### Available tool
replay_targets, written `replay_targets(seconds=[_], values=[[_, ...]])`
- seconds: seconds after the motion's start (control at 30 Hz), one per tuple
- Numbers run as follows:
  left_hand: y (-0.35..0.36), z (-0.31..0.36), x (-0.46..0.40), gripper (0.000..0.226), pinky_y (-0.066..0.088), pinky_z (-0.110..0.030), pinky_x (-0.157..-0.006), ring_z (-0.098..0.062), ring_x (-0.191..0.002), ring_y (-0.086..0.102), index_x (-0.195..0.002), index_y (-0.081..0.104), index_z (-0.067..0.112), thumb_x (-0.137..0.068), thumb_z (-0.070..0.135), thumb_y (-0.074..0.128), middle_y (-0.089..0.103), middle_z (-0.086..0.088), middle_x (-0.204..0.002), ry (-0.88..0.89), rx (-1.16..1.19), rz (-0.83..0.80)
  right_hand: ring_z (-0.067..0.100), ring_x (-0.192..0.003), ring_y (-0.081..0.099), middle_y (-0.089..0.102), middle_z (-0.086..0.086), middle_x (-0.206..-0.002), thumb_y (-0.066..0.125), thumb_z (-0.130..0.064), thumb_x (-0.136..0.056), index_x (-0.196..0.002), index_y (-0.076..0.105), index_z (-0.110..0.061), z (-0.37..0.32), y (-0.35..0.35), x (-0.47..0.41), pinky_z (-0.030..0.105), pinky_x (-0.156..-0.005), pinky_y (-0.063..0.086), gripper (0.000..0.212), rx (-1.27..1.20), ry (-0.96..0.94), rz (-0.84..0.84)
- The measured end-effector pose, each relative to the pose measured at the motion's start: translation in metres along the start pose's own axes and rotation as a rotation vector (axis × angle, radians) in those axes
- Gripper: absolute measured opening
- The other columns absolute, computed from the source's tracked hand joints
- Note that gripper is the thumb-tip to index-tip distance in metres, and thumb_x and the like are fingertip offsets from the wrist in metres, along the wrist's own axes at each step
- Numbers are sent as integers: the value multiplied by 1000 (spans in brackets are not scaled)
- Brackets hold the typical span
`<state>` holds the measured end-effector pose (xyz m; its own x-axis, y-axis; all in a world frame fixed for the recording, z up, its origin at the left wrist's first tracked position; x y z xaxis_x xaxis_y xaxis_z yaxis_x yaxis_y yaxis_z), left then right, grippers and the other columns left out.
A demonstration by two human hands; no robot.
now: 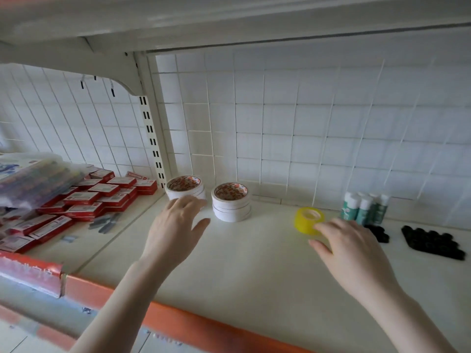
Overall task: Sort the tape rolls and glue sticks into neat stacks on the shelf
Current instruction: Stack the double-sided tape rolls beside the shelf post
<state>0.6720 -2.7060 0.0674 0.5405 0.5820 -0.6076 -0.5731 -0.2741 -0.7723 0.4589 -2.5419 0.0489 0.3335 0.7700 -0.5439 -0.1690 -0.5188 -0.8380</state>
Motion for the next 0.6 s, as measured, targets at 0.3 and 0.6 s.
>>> replay_targets(seconds=[0.3, 0.6], values=[[-11, 91, 46, 35, 46, -38, -78, -28, -104, 57, -116, 64, 14, -82, 24, 69, 64, -3, -112, 12, 151, -26, 35, -68, 62, 65, 12, -75, 84, -14, -63, -82, 69, -7, 50, -49, 103, 42, -61, 52, 25, 34, 249, 162], [4, 193, 90, 35, 45, -36, -80, -25, -103, 57, -118, 63, 17, -84, 28, 66, 63, 0, -112, 32, 285, -133, 37, -67, 64, 67, 15, -76, 84, -8, -63, -87, 71, -3, 131, -112, 201, 43, -61, 52, 28, 115, 407, 247]])
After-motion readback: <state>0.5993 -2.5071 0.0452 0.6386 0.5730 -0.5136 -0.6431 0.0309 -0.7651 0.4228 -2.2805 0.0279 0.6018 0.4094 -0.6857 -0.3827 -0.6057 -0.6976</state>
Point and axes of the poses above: each hand's wrist, its own x-axis away from the middle knuckle, its own y-axis out of the palm, z = x × y, the point moved 9 cm from there along -x, towards the middle knuckle
